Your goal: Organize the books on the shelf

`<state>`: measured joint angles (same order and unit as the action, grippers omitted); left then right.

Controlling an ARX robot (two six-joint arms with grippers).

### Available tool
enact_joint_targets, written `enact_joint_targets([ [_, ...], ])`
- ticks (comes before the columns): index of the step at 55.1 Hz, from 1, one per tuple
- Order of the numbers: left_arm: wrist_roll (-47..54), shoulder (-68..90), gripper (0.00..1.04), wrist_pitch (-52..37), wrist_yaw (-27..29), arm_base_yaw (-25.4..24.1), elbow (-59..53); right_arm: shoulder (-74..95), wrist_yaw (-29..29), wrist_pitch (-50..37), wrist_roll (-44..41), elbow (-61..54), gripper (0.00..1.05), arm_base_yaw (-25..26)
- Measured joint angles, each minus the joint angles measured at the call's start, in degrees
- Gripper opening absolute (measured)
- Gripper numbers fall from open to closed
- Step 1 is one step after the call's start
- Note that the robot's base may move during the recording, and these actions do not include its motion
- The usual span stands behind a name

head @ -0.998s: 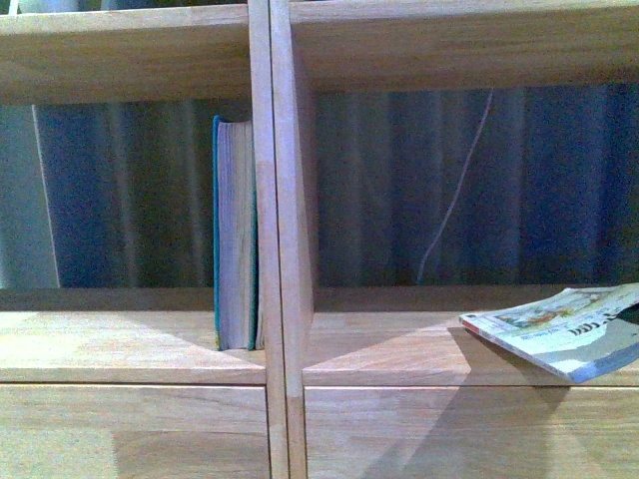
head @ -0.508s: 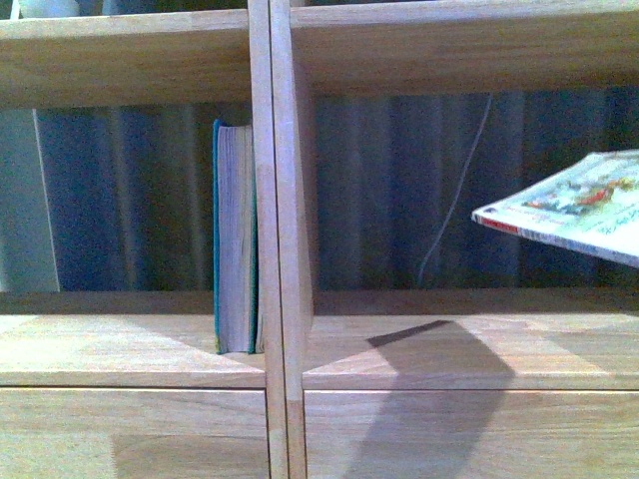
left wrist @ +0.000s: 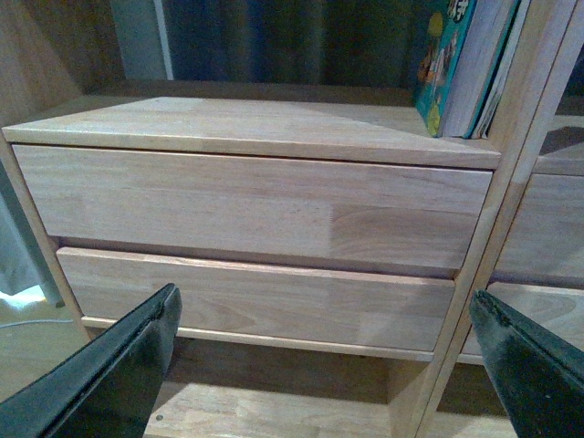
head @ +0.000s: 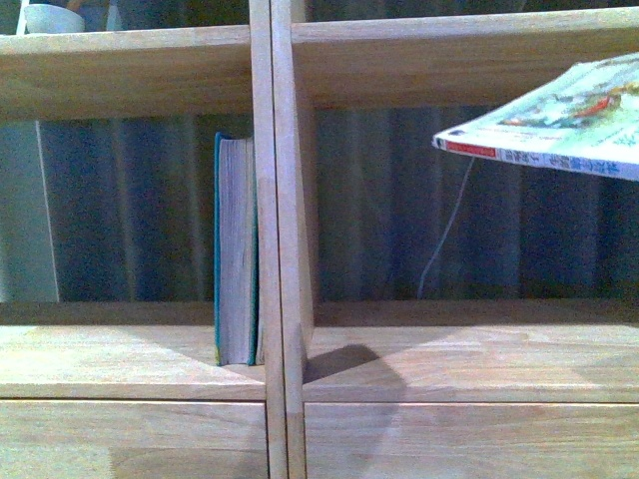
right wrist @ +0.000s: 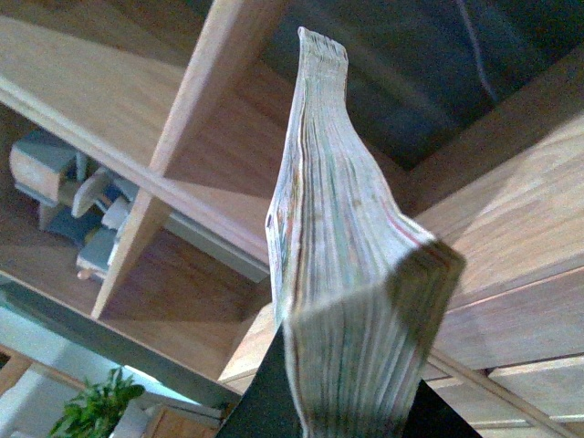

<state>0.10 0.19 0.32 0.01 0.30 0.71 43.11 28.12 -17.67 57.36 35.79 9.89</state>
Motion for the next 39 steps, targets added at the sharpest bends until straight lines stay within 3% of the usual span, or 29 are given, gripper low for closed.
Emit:
enact_joint_targets([
  [9,-0.22,0.11,0.97,0.13,0.37,0.02,0.02,-1.86,-1.11,0.68,-0.04,0.00,0.07,-2.93],
  [12,-4.66,2.23,0.97,2.86,3.21,0.28,1.11,-1.92,-1.88,0.87,-0.11,0.00,0.07,-3.91],
  [15,-9.42,6.38,0.97,2.16,2.67,-0.76,2.05,-1.90,-2.47,0.96,-0.17,0.00,0.07,-4.74],
  [26,-16.83,19.58,0.97,-6.80,-8.17,-10.16,6.99,-1.68,-3.48,0.96,-0.55,0.00,0.07,-6.67],
  [39,-22.14,27.93,0.97,-11.13,-21.09,-18.36,14.12,-0.83,-4.02,0.90,-1.14,0.00,0.07,-7.06],
])
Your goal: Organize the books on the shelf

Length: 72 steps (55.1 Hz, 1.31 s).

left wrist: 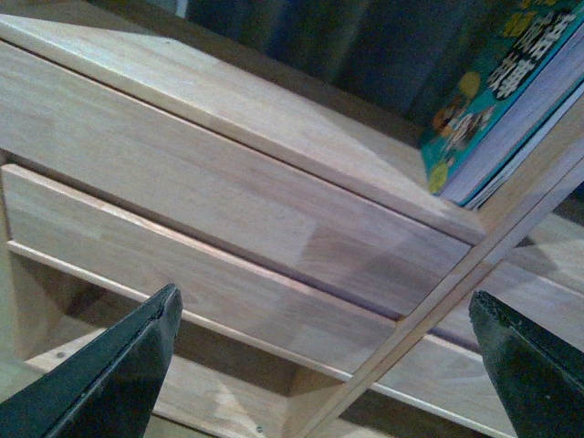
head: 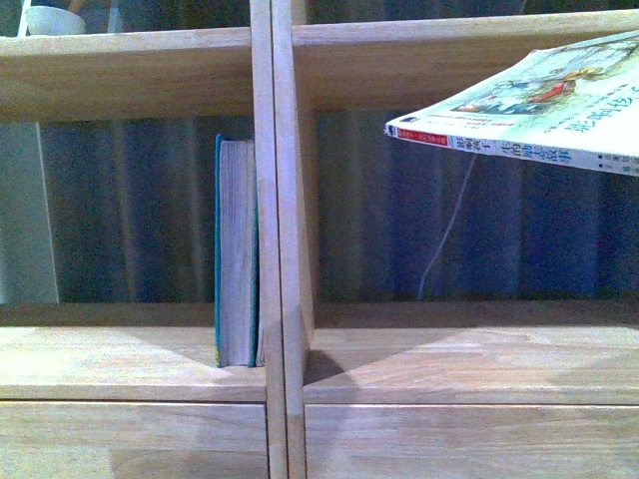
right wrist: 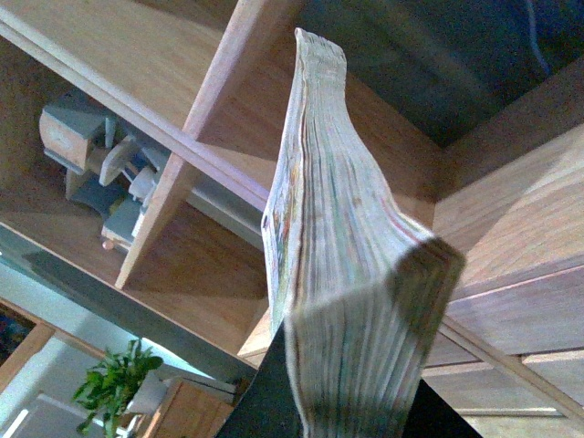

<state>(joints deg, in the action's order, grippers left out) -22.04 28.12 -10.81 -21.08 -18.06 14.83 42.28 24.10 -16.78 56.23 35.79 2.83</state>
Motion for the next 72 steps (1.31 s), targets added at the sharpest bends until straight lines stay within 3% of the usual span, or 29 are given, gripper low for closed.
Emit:
enact_joint_targets([
  [14,-8.87,12.00,0.97,-6.88,-13.16,1.16,12.41,1.95,-3.39,-0.37,-0.15,1.05,0.07,-3.21],
  [18,-13.53,15.54,0.97,-11.02,-13.62,3.17,15.17,2.75,-4.79,-0.70,-0.15,2.05,0.07,-4.68],
  [26,-21.09,22.64,0.97,-14.36,-9.03,10.43,21.62,5.01,-7.78,-1.92,-0.09,4.48,0.07,-7.74],
  [38,-30.82,36.28,0.97,-21.27,1.53,30.29,30.27,10.10,-11.06,-3.96,1.51,8.41,0.07,-11.23],
  [44,-32.26,39.85,0.97,-23.17,3.39,36.11,33.51,11.08,-11.08,-4.57,2.78,9.57,0.07,-11.26],
  [55,-32.89,44.04,0.97,-23.85,4.81,40.83,36.06,11.50,-10.54,-4.79,4.74,11.87,0.07,-10.56],
  [72,-32.96,46.60,0.97,-24.87,6.36,43.06,38.47,11.21,-10.51,-3.96,6.99,14.80,0.07,-12.24],
])
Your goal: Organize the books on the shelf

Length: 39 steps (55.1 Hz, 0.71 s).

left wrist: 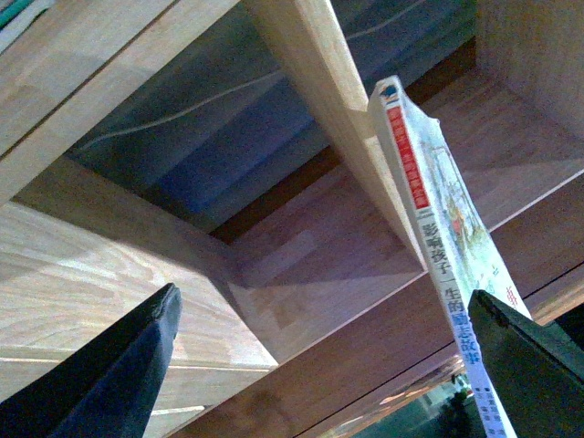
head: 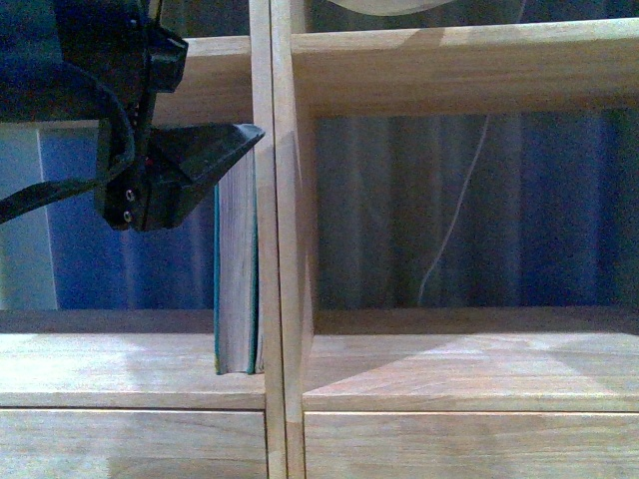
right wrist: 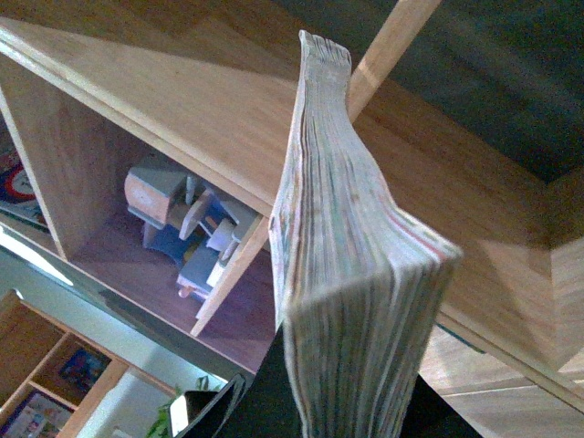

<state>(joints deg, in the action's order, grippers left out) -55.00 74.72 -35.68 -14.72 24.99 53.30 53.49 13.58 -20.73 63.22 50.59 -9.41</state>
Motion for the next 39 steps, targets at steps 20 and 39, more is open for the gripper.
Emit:
enact_joint_targets([
  [20,2.56,0.04,0.97,1.22,0.26,2.62,2.78,0.44,0.96,0.59,1.09,-0.57,0.07,-0.81],
  [39,4.24,-0.57,0.97,1.95,0.15,2.73,2.82,0.48,2.54,0.59,0.42,-3.52,0.07,-3.41],
])
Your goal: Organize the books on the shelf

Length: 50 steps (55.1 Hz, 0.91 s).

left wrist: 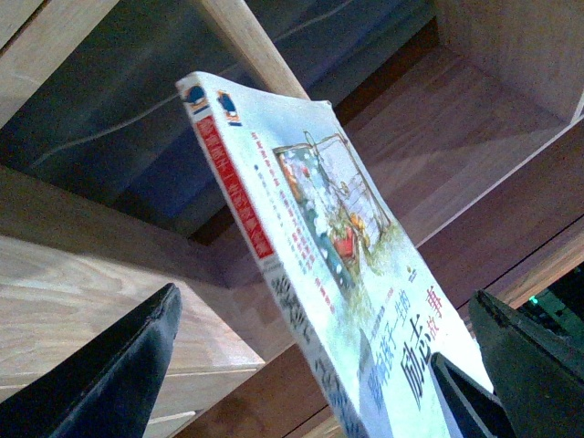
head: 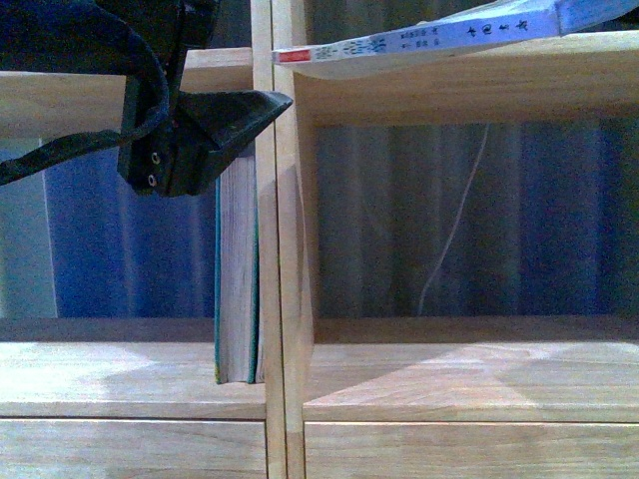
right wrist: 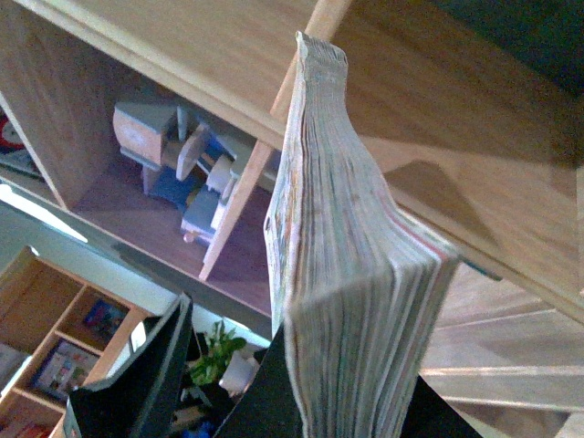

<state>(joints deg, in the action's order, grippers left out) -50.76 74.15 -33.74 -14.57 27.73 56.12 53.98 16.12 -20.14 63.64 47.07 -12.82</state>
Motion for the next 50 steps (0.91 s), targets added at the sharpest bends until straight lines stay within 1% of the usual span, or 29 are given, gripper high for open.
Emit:
enact_joint_targets([
  [15,0.15,0.00,0.97,-0.02,-0.04,-0.02,0.00,-3.39,1.53,0.26,1.31,-0.90,0.07,-1.40],
  [27,0.83,0.00,0.97,-0.04,0.13,-0.07,0.00,-6.49,2.36,1.75,1.44,-1.86,0.07,-4.20],
  [34,1.79,0.00,0.97,-0.04,1.46,-0.02,0.00,-7.17,2.36,1.95,1.42,-2.54,0.07,-4.79],
  [41,2.56,0.00,0.79,-0.04,2.84,0.02,0.00,-7.21,2.32,2.19,1.36,-2.64,0.07,-4.85],
  [43,2.89,0.00,0.72,-0.04,3.17,0.04,0.00,-7.21,2.32,2.23,1.29,-2.69,0.07,-4.85],
  [46,3.02,0.00,0.65,-0.11,3.50,0.15,0.00,-7.21,2.34,2.29,1.27,-2.71,0.07,-4.85],
  [50,3.41,0.00,0.53,-1.01,4.33,0.31,0.00,-7.21,2.29,2.56,1.22,-2.71,0.07,-4.87],
])
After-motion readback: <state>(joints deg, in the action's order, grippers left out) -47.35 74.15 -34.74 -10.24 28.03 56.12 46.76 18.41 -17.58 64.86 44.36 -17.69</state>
